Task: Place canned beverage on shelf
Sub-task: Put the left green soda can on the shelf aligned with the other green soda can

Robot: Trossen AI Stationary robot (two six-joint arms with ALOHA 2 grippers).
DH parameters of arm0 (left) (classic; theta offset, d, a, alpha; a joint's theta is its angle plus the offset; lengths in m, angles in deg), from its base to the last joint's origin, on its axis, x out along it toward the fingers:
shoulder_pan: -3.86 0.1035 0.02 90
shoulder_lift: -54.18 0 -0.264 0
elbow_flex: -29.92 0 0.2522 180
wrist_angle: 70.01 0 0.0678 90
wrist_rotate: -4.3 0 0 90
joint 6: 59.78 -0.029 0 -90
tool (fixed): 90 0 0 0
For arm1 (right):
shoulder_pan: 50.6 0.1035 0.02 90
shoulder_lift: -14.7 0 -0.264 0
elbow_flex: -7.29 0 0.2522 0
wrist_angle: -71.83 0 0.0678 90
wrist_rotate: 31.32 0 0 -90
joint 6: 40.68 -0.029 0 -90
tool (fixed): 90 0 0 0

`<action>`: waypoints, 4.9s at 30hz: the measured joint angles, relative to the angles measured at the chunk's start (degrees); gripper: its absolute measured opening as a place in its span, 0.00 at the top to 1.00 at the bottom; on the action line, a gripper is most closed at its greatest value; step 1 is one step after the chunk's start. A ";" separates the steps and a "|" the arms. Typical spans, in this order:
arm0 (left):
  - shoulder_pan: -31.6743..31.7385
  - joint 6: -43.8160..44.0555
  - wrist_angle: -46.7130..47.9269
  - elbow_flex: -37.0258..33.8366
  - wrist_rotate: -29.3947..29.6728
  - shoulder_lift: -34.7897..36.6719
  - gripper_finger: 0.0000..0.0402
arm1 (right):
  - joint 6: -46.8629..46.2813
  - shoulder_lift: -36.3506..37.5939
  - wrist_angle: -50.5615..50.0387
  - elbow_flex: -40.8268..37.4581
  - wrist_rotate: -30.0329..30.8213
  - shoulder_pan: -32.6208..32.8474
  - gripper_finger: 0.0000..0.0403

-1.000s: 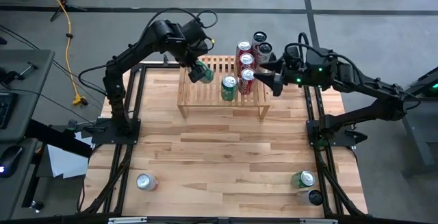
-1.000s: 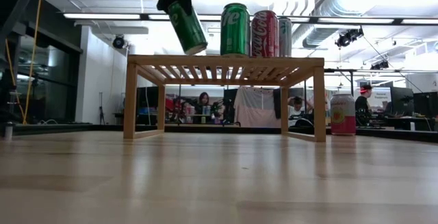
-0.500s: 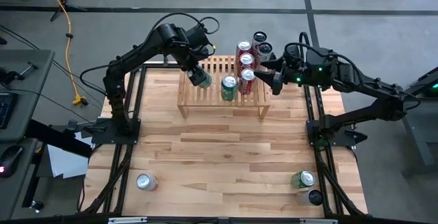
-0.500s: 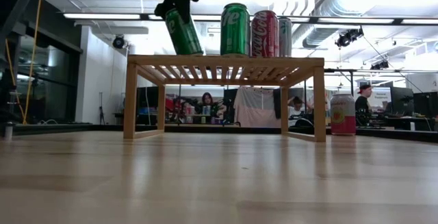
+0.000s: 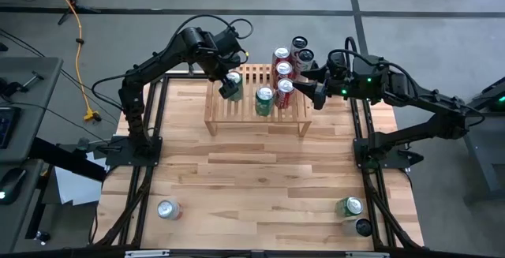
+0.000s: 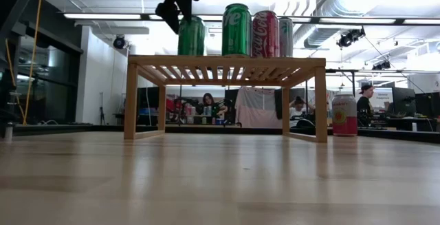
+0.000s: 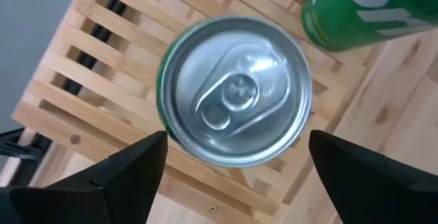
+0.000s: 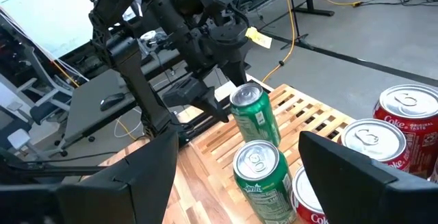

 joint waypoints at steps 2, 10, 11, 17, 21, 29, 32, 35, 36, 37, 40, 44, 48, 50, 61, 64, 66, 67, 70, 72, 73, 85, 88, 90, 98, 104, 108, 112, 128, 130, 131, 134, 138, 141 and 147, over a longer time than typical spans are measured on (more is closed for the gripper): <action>0.00 -0.62 -0.63 0.04 0.60 0.02 0.14 | 0.00 0.00 0.00 0.00 0.00 0.00 0.29; 1.35 -0.78 -5.05 0.04 0.93 5.04 0.13 | 0.00 0.00 0.00 0.00 0.00 0.00 0.29; 1.56 -0.79 -6.23 0.04 0.94 6.08 0.13 | 0.00 0.00 0.00 0.00 0.00 0.00 0.29; 1.56 -1.43 -15.76 -1.94 0.92 13.14 0.13 | 0.00 0.00 -0.68 0.00 0.00 0.00 0.29; 1.05 -0.52 -27.21 -14.88 0.88 21.73 0.13 | 0.00 -0.02 -2.20 0.00 0.00 0.00 0.29; 0.98 7.01 -59.59 -54.66 -5.33 44.27 0.13 | 0.00 -0.02 -2.71 0.00 0.00 0.00 0.29; 0.96 6.82 -70.90 -65.82 -6.70 50.61 0.13 | 0.00 -0.02 -2.71 0.00 0.00 0.00 0.29; 1.01 5.79 -78.90 -74.09 -6.36 53.27 0.13 | 0.00 -0.02 -2.71 0.00 0.00 0.00 0.29; 1.03 5.25 -81.46 -76.13 -6.35 53.43 0.13 | -0.02 -0.02 -2.73 0.00 0.00 0.00 0.29; 1.03 4.50 -83.68 -77.79 -6.34 53.40 0.13 | -0.02 -0.02 -2.73 0.00 0.00 0.00 0.29; 1.05 0.62 -88.26 -80.69 -6.34 51.74 0.13 | -0.02 -0.02 -2.73 0.00 0.00 0.00 0.29; 1.81 -4.86 -88.29 -80.83 -5.25 47.97 0.13 | -0.42 -0.02 -2.77 0.00 0.00 0.00 0.29; 3.36 -7.28 -90.70 -80.83 -5.43 44.95 0.13 | -0.66 -0.02 -2.96 0.00 -0.02 0.00 0.29; 3.97 -7.34 -92.33 -80.83 -6.98 43.45 0.13 | -0.66 -0.02 -2.97 0.00 -0.02 0.00 0.29; 6.57 -7.32 -103.69 -80.83 -16.60 34.90 0.13 | -0.59 -0.02 -2.97 0.00 -0.02 0.00 0.29; 7.18 -6.25 -106.90 -80.83 -20.30 33.02 0.13 | -0.63 -0.02 -2.97 0.00 0.00 0.00 0.29; 7.19 -5.82 -107.42 -80.83 -21.10 32.22 0.13 | -0.63 -0.03 -2.97 0.00 -0.02 0.00 0.29; 7.19 -5.72 -107.14 -80.83 -21.39 32.04 0.13 | -0.64 -0.04 -2.97 0.00 -0.02 0.00 0.29; 7.19 -5.73 -106.22 -80.83 -21.62 32.16 0.14 | -0.66 -0.04 -2.97 0.00 -0.02 0.00 0.29; 7.19 -5.43 -105.78 -80.83 -21.61 32.86 0.17 | -0.66 -0.04 -2.97 0.00 0.00 0.00 0.29; 7.19 -5.02 -105.34 -80.77 -21.59 33.31 0.19 | -0.66 -0.04 -2.99 0.00 -0.01 0.00 0.29; 3.32 -0.28 -93.18 -67.99 -2.29 34.21 0.28 | -2.64 -1.07 -2.72 0.00 5.03 0.00 0.29; 0.92 1.91 -90.27 -65.16 9.10 34.10 0.28 | -3.67 -2.49 -2.49 0.00 6.43 0.00 0.29; -0.64 4.32 -90.18 -64.12 15.46 33.71 0.28 | -3.53 -3.73 -2.57 0.00 6.59 -0.02 0.29; -4.79 13.41 -90.53 -62.99 23.08 30.58 0.27 | -3.04 -8.35 -1.77 0.00 6.56 -0.02 0.29; -5.09 17.26 -90.37 -63.00 24.79 24.59 0.27 | -1.90 -8.56 -0.70 0.00 6.55 -0.02 0.29; -5.07 16.45 -92.37 -63.01 25.46 21.70 0.27 | -1.92 -8.00 -0.31 0.00 6.54 -0.02 0.29; -5.38 15.66 -93.47 -62.99 24.92 20.14 0.27 | -1.95 -7.76 -0.29 0.00 6.54 -0.02 0.29; -6.49 12.07 -92.90 -62.99 24.29 20.31 0.15 | -1.53 -7.56 -0.33 0.00 6.54 0.00 0.29; -6.47 11.68 -92.93 -62.99 23.61 20.60 0.13 | -1.53 -7.56 -0.33 0.00 6.54 0.00 0.29; -6.47 11.69 -92.99 -62.99 23.18 20.90 0.12 | -1.53 -7.56 -0.33 0.00 6.54 0.00 0.29; -6.47 11.62 -93.26 -62.99 23.01 21.60 0.11 | -1.53 -7.56 -0.33 0.00 6.54 0.00 0.29; -6.36 9.79 -93.71 -63.01 22.95 23.80 0.11 | -1.53 -7.56 -0.33 0.00 6.51 0.00 0.29; -5.79 7.15 -93.60 -63.01 22.59 26.26 0.11 | -1.53 -7.56 -0.33 0.00 6.51 0.00 0.29; -2.08 2.64 -92.95 -63.01 15.34 32.71 0.11 | -1.53 -7.56 -0.33 0.00 6.51 0.00 0.29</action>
